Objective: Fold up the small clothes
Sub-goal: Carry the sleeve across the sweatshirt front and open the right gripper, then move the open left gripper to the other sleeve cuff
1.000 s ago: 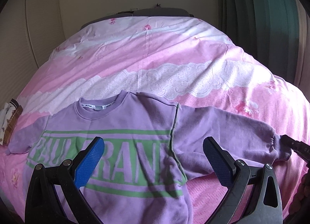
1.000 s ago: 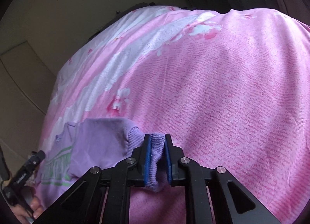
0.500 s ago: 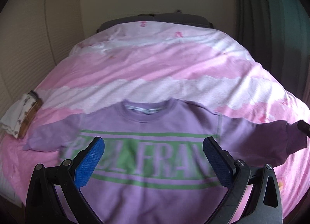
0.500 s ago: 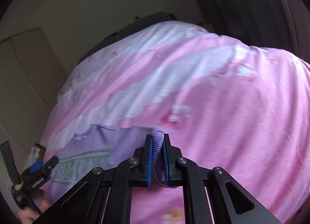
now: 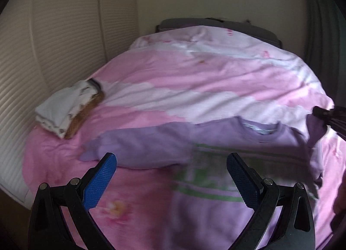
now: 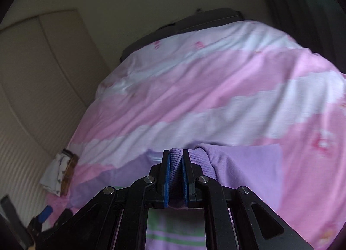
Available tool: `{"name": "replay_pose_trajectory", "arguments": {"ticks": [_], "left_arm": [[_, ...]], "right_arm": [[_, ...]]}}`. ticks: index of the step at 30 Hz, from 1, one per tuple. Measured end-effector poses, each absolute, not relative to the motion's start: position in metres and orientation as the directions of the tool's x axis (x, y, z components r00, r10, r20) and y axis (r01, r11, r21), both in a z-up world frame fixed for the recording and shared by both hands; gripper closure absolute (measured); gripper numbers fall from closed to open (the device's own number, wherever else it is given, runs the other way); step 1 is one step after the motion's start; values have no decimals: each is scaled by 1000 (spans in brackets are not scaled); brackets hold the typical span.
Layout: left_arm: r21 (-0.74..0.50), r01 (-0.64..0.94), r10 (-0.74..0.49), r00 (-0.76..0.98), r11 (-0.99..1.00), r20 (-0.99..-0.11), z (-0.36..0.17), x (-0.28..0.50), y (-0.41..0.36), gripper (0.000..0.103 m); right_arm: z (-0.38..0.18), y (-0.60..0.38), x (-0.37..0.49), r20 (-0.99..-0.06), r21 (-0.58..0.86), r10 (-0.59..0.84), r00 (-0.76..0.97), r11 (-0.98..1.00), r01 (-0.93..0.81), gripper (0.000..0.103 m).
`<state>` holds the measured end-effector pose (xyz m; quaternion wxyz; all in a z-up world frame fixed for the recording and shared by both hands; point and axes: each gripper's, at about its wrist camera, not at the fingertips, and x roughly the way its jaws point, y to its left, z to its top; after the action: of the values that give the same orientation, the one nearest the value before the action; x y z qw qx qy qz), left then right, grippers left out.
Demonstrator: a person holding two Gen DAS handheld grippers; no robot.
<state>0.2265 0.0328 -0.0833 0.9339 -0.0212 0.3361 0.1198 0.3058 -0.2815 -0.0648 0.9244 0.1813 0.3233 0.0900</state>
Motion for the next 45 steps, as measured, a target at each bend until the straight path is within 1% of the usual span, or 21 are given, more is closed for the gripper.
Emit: {"name": "replay_pose_trajectory", "arguments": {"ticks": [5, 9, 11, 12, 16, 18, 19, 20, 21, 23, 24, 25, 26, 30, 34, 38, 41, 45], "left_arm": [[45, -292, 249, 716, 955, -652, -96, 221, 82, 0], [43, -302, 250, 694, 952, -675, -108, 221, 105, 0], [57, -295, 255, 695, 954, -672, -111, 218, 109, 0], [63, -293, 258, 695, 954, -671, -113, 218, 109, 0], [45, -288, 240, 689, 956, -684, -119, 223, 109, 0], [38, -284, 231, 688, 958, -688, -120, 224, 107, 0], [39, -282, 231, 690, 959, -686, -119, 224, 105, 0], [43, -279, 232, 694, 959, -682, -118, 224, 102, 0], [47, -275, 233, 697, 960, -679, -118, 224, 99, 0], [46, -267, 226, 702, 963, -676, -116, 227, 93, 0], [42, -262, 220, 703, 964, -676, -116, 229, 89, 0], [35, -256, 212, 707, 966, -675, -115, 231, 86, 0], [21, -247, 198, 717, 969, -669, -114, 234, 79, 0], [-4, -197, 148, 748, 980, -647, -109, 245, 51, 0], [12, -112, 94, 765, 994, -637, -111, 261, 11, 0], [56, -63, 84, 764, 996, -639, -120, 280, -25, 0], [66, -31, 66, 766, 997, -640, -127, 292, -44, 0], [106, -8, 75, 756, 994, -651, -141, 310, -64, 0]], "right_arm": [[-98, -186, 343, -630, 332, 296, 718, 938, -96, 92], [-140, -130, 363, -697, 214, 223, 682, 972, -98, 92], [-156, -119, 369, -721, 168, 181, 669, 982, -85, 92], [-168, -117, 373, -737, 170, 180, 651, 982, -80, 92], [-178, -110, 372, -747, 162, 193, 636, 981, -107, 88], [-183, -104, 369, -754, 174, 233, 614, 972, -155, 80], [-183, -97, 365, -758, 183, 267, 595, 963, -200, 70], [-183, -97, 365, -758, 183, 267, 595, 963, -200, 65], [-179, -97, 358, -747, 178, 279, 604, 958, -223, 65], [-168, -102, 341, -715, 164, 290, 636, 954, -250, 65], [-153, -117, 323, -680, 149, 285, 676, 956, -253, 65], [-153, -117, 323, -680, 149, 285, 676, 956, -253, 64], [-146, -128, 313, -664, 136, 267, 698, 961, -239, 62], [-132, -176, 285, -634, 70, 157, 757, 987, -146, 61], [-136, -220, 268, -646, 9, 49, 762, 998, -57, 61], [-151, -260, 258, -686, -10, -25, 727, 1000, 25, 61], [-164, -281, 258, -706, -6, -47, 706, 998, 61, 61], [-178, -298, 259, -737, -5, -66, 673, 996, 92, 62]]}}
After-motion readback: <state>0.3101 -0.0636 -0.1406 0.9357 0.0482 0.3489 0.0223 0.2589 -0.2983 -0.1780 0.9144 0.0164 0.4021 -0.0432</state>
